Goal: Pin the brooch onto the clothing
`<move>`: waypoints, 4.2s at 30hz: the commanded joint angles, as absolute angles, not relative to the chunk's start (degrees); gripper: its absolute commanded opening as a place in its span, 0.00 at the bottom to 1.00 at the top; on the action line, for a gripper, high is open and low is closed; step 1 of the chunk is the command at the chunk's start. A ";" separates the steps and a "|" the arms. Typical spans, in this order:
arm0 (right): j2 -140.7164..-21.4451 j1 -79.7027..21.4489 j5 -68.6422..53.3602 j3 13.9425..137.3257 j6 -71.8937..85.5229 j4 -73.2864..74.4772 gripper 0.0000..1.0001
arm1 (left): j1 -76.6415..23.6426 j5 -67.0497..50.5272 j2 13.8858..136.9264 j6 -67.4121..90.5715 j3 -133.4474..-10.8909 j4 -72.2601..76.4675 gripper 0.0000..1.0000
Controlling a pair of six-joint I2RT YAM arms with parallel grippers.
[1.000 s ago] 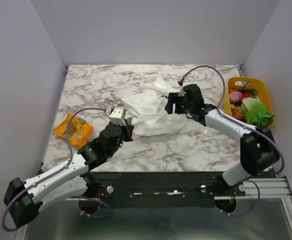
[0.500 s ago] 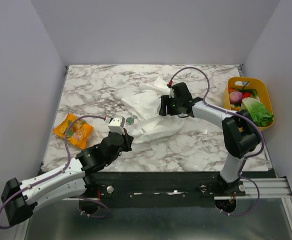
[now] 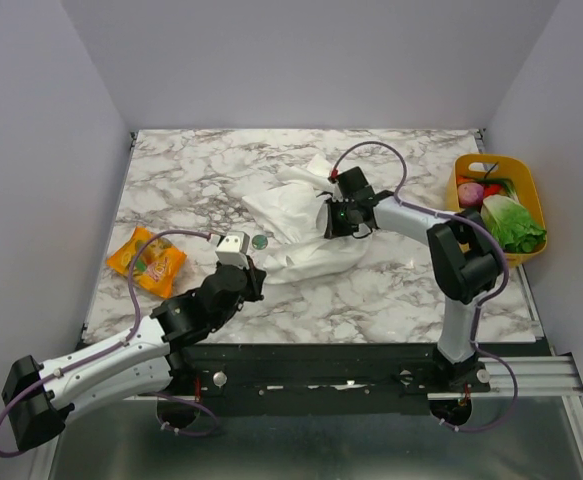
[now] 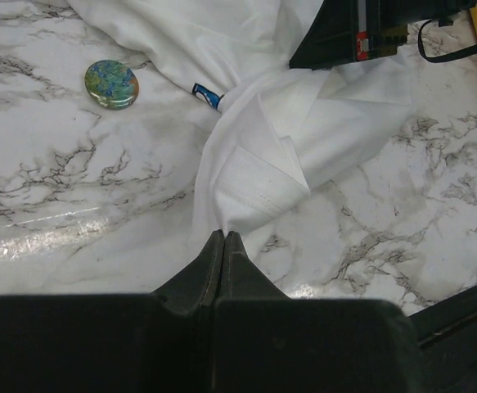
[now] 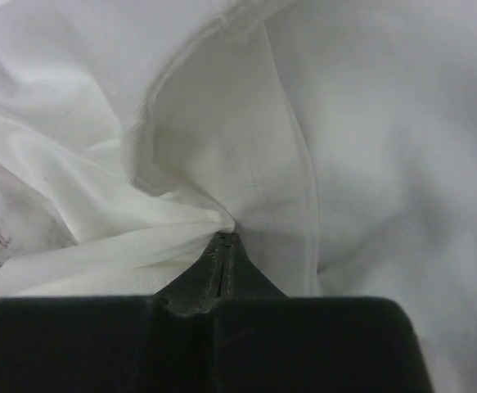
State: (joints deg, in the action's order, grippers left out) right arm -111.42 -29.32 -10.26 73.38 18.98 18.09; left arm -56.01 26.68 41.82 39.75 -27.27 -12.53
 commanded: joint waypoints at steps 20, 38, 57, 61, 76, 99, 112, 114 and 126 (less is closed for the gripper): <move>-71.39 -23.73 18.53 80.33 10.47 4.92 0.01 | -54.93 31.92 63.27 -4.82 -57.81 33.32 0.00; -63.02 -23.55 21.79 78.49 7.03 5.80 0.01 | -40.10 19.34 74.96 -6.42 -85.24 20.74 0.00; -68.02 -23.64 -6.74 82.52 2.11 4.13 0.95 | -36.03 4.65 91.32 -6.51 -102.41 5.44 0.00; -71.01 -23.55 -12.46 83.32 2.29 4.40 1.00 | -35.95 4.58 89.56 -6.42 -98.79 8.00 0.00; -89.37 -23.64 -29.96 97.38 5.18 1.51 0.99 | -36.04 -3.25 84.29 -4.04 -87.72 13.27 0.00; -89.74 -23.55 -3.30 110.11 7.82 -3.16 0.01 | -36.04 1.42 78.58 4.39 -78.85 21.71 0.99; -89.74 -23.55 17.31 122.43 -1.21 -1.06 0.01 | -36.82 -22.57 93.68 23.19 -82.44 21.62 0.99; -90.00 -23.55 18.01 123.31 -2.37 -0.97 0.01 | -37.79 -26.71 97.36 25.21 -84.01 22.50 0.99; -91.14 -23.55 17.14 126.65 -3.69 2.20 0.01 | -49.47 -36.73 116.18 23.02 -99.84 13.61 0.63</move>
State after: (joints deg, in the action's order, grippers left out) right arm -91.35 -23.59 16.32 125.25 -2.50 2.85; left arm -46.72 -29.87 112.81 23.00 -95.46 15.53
